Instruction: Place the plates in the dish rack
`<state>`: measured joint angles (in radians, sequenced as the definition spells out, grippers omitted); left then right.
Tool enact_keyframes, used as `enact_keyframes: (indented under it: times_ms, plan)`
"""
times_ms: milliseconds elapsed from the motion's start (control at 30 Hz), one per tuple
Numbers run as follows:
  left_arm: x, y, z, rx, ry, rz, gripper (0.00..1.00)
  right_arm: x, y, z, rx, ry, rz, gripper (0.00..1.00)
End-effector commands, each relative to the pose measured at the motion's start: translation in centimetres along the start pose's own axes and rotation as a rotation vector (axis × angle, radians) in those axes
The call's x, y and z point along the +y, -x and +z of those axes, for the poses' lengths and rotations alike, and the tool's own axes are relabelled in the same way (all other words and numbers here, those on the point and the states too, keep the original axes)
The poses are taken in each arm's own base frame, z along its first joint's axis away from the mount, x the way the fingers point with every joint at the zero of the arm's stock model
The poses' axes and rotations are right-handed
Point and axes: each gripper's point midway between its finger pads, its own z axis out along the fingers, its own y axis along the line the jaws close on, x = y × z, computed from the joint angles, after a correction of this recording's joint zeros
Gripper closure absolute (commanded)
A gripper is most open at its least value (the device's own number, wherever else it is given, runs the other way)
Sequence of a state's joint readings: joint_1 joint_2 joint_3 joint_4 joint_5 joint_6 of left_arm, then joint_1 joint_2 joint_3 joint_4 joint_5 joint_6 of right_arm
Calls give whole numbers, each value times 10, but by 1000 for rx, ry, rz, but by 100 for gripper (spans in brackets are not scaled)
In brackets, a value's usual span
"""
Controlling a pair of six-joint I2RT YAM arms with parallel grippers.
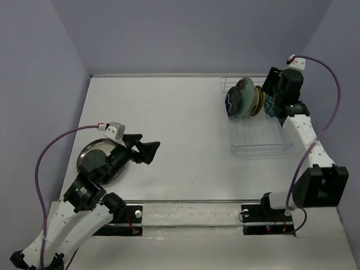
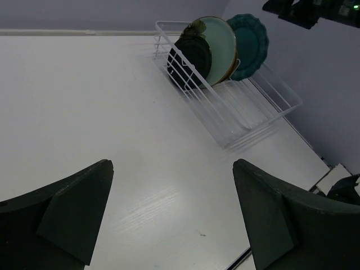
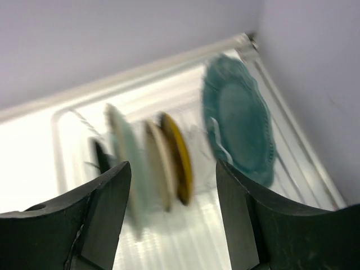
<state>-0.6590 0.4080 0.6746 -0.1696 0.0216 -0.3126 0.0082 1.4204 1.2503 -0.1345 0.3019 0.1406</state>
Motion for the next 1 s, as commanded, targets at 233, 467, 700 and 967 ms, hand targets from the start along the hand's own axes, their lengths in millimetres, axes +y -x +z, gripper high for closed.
enact_keyframes:
  times_ms: [233,467,700,967]
  plan:
    - [51,70,-40,-353,268,-29,1,336,-78,-191,285,1135,199,21]
    - [63,85,-62,-443,351,-59,1,467,-197,-271,576,1347,233,21]
    - [59,84,-61,-441,330,-58,1,521,-290,-311,814,1412,253,21]
    - [54,83,-61,-440,295,-61,1,545,-367,-338,1044,1415,379,26]
